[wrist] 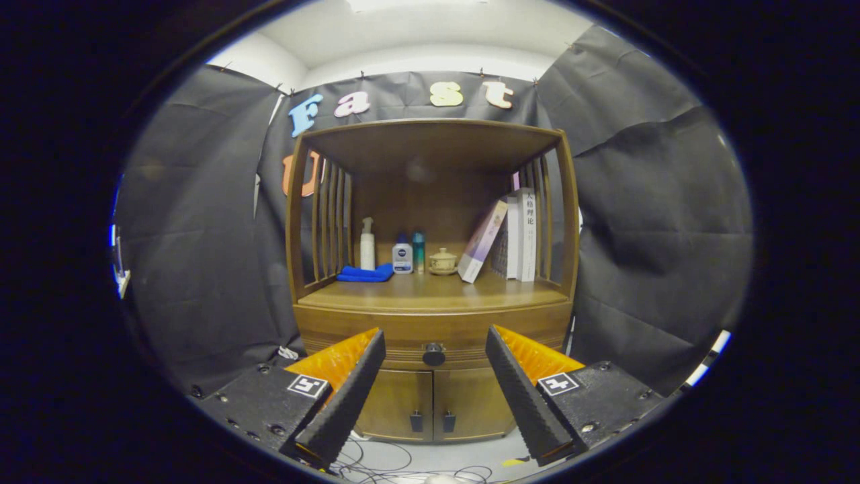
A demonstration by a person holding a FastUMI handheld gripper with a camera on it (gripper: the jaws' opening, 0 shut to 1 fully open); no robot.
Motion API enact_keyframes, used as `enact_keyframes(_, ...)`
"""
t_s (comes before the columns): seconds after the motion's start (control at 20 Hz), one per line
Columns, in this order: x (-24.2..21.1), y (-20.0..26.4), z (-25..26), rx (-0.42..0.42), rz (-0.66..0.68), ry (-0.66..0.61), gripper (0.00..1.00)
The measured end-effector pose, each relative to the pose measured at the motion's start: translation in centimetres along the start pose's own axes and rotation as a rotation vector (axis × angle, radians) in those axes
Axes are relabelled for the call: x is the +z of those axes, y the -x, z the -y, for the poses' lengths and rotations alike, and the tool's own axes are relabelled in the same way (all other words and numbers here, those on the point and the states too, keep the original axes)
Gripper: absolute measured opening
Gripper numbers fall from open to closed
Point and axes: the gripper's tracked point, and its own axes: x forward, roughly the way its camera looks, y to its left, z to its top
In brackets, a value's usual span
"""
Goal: Pull open the drawer, take out the items inside it, and place them on the countertop above the cabinet.
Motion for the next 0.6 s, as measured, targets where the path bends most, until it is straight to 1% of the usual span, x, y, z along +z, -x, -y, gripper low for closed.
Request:
enact_keyframes(0.2,-0.6,-3.1,0.4,0.000,0.014,0.015,0.99)
enact_keyframes(0.4,-1.6,-7.2,0.8,0.003,0.013,-0.005,0.99)
enact_keyframes(0.6,-3.6,-11.7,0.6,0.015,-0.010,0.006,0.99)
